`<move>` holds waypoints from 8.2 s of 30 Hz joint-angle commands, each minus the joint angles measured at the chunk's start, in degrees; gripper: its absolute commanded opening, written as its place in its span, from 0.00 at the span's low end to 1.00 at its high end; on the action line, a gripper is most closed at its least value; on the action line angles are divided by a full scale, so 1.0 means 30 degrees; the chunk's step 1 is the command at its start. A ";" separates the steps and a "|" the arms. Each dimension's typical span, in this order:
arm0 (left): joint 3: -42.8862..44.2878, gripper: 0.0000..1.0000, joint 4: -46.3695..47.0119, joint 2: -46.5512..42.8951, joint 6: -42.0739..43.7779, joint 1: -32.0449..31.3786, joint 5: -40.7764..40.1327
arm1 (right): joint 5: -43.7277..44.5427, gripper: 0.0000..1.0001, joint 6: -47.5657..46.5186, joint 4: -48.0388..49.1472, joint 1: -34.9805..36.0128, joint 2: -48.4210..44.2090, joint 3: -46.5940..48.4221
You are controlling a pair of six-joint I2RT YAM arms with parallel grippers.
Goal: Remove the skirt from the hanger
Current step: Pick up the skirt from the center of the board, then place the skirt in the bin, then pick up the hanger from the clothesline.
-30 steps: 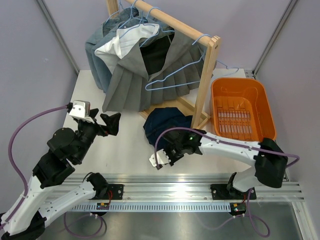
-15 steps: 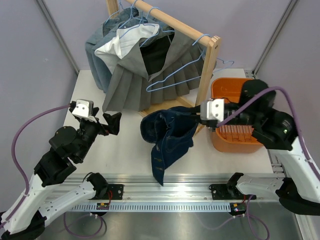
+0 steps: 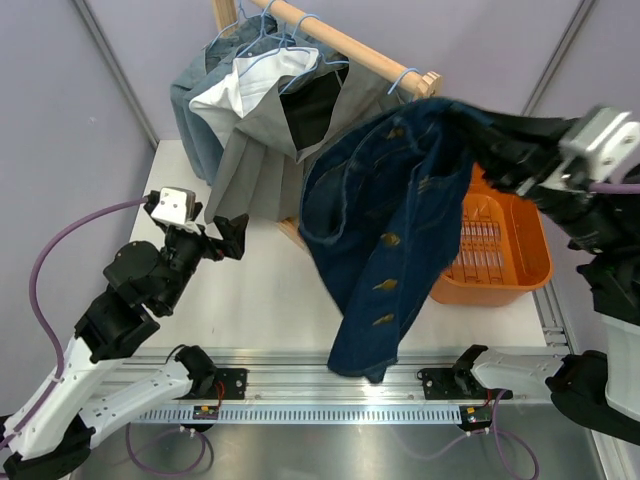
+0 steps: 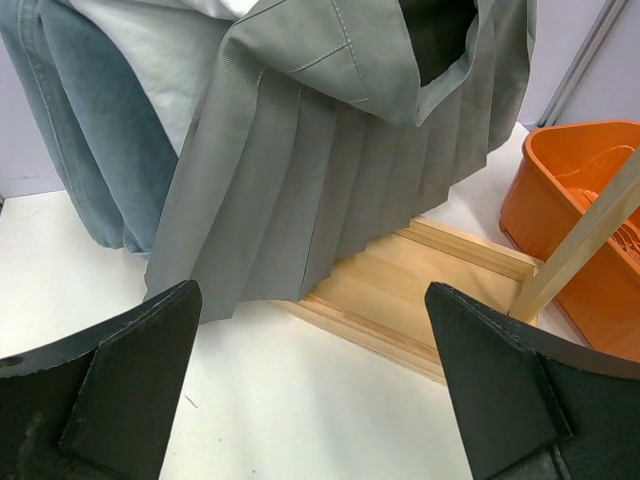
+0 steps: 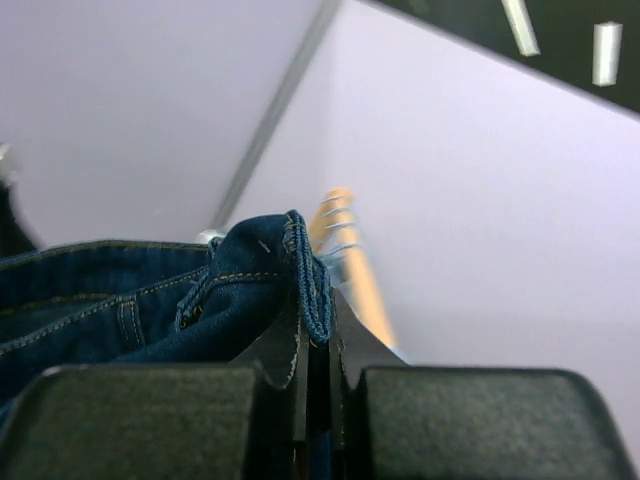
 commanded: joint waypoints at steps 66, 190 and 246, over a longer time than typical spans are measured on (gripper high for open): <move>0.5689 0.99 -0.0911 0.4728 -0.0003 0.0413 0.2093 | -0.5124 0.00 0.5358 -0.2821 -1.8482 0.3148 -1.5775; 1.3430 0.00 0.9457 1.8414 -0.0883 0.9058 2.0142 | -1.7549 0.94 -0.5133 -1.2404 -2.0181 0.1715 -1.2846; -0.1542 0.00 -0.5601 -0.2416 0.3190 0.9058 2.1957 | 0.0754 0.64 -0.0448 0.1004 0.3282 -0.1010 -1.5772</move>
